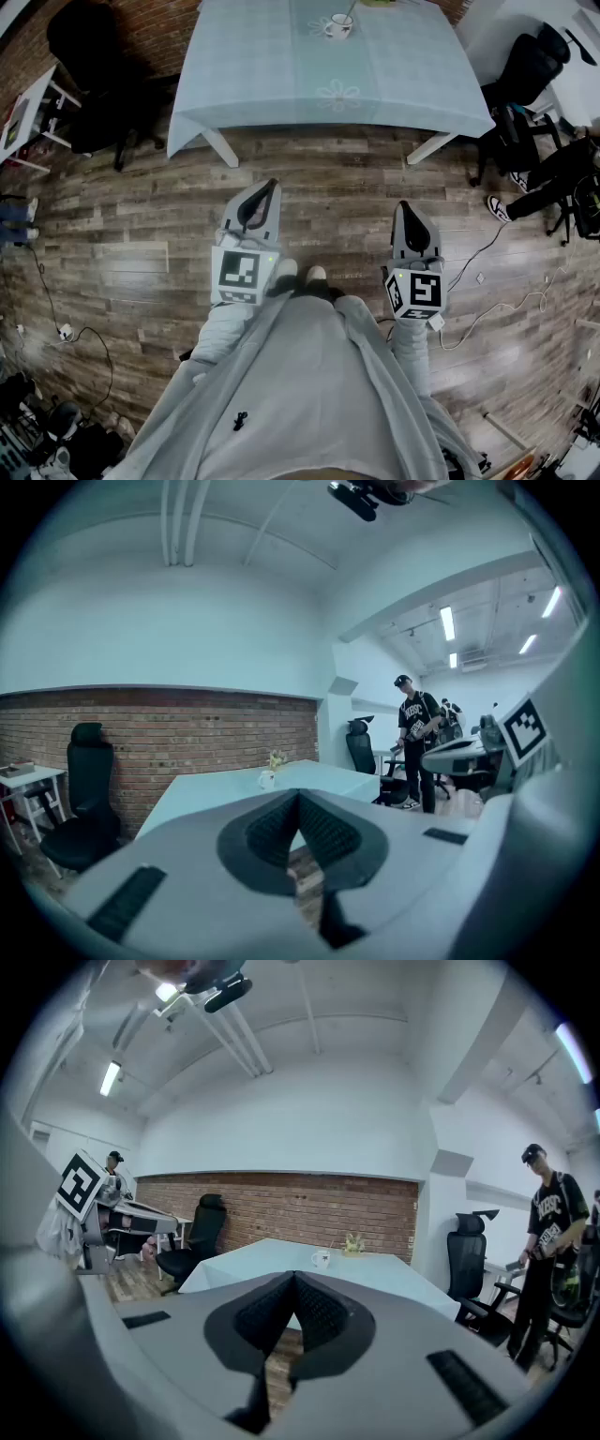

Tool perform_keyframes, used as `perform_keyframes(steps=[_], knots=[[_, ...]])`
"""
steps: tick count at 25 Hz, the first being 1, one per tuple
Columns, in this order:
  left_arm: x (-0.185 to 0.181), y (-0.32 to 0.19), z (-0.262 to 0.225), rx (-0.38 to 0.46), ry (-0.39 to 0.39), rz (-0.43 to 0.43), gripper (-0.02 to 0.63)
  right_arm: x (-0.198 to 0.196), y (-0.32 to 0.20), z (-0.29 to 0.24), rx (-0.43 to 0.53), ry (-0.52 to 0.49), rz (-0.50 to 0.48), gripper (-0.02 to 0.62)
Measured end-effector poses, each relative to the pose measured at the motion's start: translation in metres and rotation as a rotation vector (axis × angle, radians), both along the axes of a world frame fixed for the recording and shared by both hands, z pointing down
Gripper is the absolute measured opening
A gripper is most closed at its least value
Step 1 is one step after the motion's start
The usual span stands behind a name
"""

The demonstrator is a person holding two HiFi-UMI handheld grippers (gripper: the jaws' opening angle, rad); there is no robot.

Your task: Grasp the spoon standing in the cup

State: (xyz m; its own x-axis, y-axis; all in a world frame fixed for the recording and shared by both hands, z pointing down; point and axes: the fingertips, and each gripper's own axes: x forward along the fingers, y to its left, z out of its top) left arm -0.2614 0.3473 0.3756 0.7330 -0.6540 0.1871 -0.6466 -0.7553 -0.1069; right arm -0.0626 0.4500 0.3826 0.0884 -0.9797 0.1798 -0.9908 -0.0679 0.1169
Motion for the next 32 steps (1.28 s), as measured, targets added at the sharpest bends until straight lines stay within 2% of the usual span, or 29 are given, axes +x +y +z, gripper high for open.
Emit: perform_keyframes(steps=[11,21,26,32], knots=[[0.013,-0.005,0.001,0.008,0.0,-0.006,0.017,0.011,-0.004,0.001,0.022,-0.032,-0.012,0.015],[0.034,0.006,0.009,0.001,-0.02,-0.047,0.017,0.033,-0.004,0.012,0.02,-0.059,-0.069,0.015],[0.049,-0.013,0.018,-0.015,-0.019,-0.053,0.017,0.045,-0.023,0.02,0.005,-0.086,-0.094,0.015],[0.069,-0.055,0.025,-0.03,-0.013,-0.059,0.017,0.061,-0.072,0.027,-0.022,-0.075,-0.119,0.015]])
